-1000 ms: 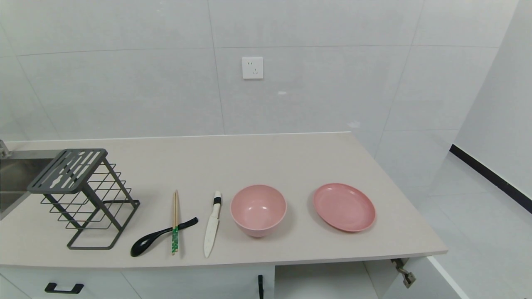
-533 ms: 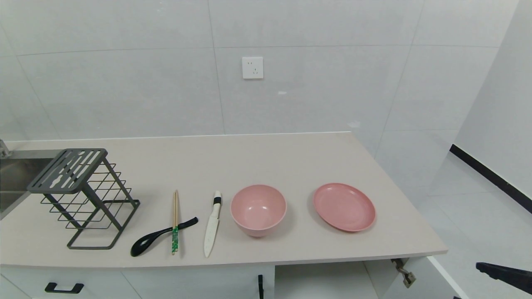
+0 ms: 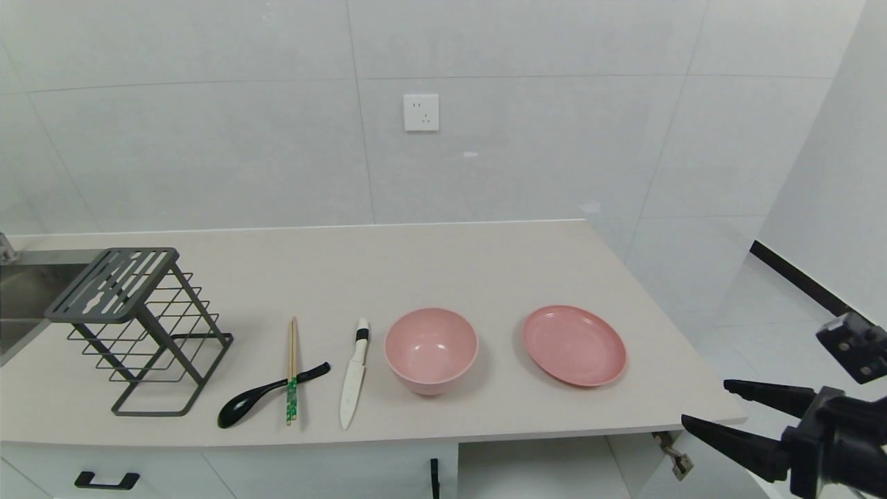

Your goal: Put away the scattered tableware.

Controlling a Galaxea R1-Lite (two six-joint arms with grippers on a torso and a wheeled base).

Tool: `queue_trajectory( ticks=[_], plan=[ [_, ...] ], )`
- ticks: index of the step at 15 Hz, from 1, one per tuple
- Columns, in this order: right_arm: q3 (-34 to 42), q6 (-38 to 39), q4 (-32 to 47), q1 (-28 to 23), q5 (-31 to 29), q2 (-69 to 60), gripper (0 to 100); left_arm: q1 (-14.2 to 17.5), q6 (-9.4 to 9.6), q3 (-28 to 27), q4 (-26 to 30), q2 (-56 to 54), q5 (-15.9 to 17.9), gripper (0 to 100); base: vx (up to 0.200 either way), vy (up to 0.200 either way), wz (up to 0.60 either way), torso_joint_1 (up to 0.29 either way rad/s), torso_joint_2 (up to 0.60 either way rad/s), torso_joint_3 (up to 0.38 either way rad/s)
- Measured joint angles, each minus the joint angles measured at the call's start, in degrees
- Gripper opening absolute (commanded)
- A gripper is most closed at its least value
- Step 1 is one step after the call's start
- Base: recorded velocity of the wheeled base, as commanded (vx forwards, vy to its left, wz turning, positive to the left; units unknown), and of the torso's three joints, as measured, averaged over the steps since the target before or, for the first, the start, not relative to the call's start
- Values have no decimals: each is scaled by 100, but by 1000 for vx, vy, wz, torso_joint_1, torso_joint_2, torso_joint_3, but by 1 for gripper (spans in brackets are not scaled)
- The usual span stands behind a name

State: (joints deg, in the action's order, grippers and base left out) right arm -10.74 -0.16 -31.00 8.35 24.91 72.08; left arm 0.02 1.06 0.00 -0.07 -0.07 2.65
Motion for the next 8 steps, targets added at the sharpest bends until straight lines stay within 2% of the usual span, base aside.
queue_trajectory(
  ticks=[8],
  plan=[
    [-245,-9,-1774,-45,-193,1926,100,5,-11,0,-2,0,-7,100,0,0,0,0,0,0]
  ],
)
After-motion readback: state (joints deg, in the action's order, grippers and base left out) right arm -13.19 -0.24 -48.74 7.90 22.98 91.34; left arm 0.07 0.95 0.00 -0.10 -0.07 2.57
